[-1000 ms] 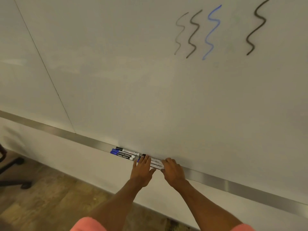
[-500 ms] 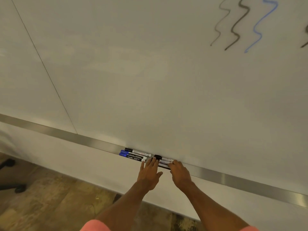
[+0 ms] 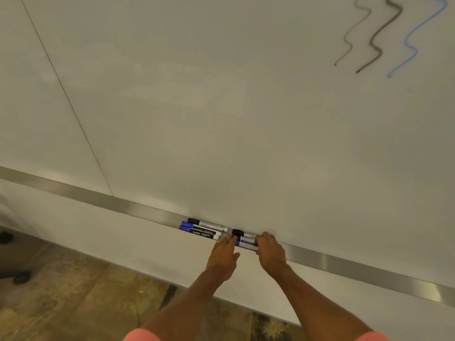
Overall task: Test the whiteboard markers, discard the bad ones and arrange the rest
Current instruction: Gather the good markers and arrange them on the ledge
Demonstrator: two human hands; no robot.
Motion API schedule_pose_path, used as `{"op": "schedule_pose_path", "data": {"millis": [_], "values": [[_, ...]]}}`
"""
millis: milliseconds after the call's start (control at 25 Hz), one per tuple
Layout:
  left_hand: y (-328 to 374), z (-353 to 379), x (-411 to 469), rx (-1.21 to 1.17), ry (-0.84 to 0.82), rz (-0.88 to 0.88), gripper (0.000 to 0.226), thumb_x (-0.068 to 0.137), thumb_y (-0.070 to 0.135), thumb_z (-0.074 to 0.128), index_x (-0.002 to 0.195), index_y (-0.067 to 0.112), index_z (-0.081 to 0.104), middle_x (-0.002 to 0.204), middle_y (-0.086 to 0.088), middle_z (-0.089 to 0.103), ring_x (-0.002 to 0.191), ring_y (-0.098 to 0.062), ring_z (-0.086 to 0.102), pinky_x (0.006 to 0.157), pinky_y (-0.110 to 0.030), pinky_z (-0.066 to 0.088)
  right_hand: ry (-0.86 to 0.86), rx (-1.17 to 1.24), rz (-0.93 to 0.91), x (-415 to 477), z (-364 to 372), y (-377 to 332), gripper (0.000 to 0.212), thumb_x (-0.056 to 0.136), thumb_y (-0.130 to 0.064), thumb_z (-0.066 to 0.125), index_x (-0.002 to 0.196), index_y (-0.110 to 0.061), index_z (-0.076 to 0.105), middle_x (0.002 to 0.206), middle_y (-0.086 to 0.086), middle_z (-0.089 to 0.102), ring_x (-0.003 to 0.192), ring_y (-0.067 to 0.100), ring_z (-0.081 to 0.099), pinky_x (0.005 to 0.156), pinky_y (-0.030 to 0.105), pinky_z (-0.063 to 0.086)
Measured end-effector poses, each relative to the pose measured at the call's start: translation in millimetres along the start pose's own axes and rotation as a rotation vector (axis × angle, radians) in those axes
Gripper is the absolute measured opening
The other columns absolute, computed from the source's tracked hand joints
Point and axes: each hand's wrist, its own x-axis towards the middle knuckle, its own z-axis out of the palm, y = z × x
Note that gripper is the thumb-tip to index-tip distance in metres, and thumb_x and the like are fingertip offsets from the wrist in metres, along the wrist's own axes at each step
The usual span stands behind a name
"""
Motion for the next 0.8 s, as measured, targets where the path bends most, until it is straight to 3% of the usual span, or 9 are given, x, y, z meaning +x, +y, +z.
{"op": "schedule_pose_path", "data": {"millis": [160,280,440,640,800], "values": [[4,1,-1,-0.154,0.091,-0.015,0.057,0.097,0.022,0.049,0.147,0.014,0.022,0.151,-0.004,0.031,0.14,-0.018,0.027,0.114,-0.027,0.022,0.035,-0.024,0.008,-3,-1,0,0.033,0.09,-0.01,0.053,0.123,-0.018,0.049,0.118,0.004,0.058,0.11,0.022,0.052,0.085,0.033,0.047],[7,-5,-2,-0.388,0.17,-0.127,0.059,0.095,0.019,0.052,0.146,0.01,0.024,0.146,-0.008,0.039,0.135,-0.02,0.036,0.109,-0.026,0.028,0.074,-0.018,-0.025,-4,-3,-2,0.029,0.092,-0.011,0.05,0.119,-0.019,0.053,0.117,0.003,0.058,0.108,0.021,0.051,0.084,0.032,0.044],[18,-21,1,-0.819,0.356,-0.369,0.061,0.091,0.017,0.06,0.142,0.003,0.029,0.123,-0.014,0.057,0.108,-0.021,0.056,0.086,-0.021,0.041,0.111,0.12,-0.071,-3,0,-13,0.028,0.094,-0.011,0.049,0.12,-0.021,0.057,0.115,0.001,0.059,0.106,0.019,0.051,0.083,0.03,0.044],[15,-27,10,-1.413,0.447,-0.56,0.028,0.09,0.015,0.06,0.114,0.001,0.053,0.107,-0.02,0.061,0.099,-0.031,0.061,0.088,-0.037,0.05,0.11,0.351,-0.177,-1,-2,-47,0.024,0.092,-0.014,0.058,0.115,-0.017,0.064,0.109,0.004,0.063,0.102,0.018,0.052,0.079,0.02,0.036],[0,-38,1,-1.66,0.507,-0.585,0.013,0.097,0.015,0.049,0.103,0.007,0.058,0.099,-0.014,0.065,0.086,-0.025,0.065,0.072,-0.036,0.054,0.128,0.462,-0.322,2,-2,-69,0.024,0.091,-0.022,0.06,0.114,-0.02,0.066,0.103,0.002,0.064,0.094,0.013,0.053,0.073,0.014,0.035]]}}
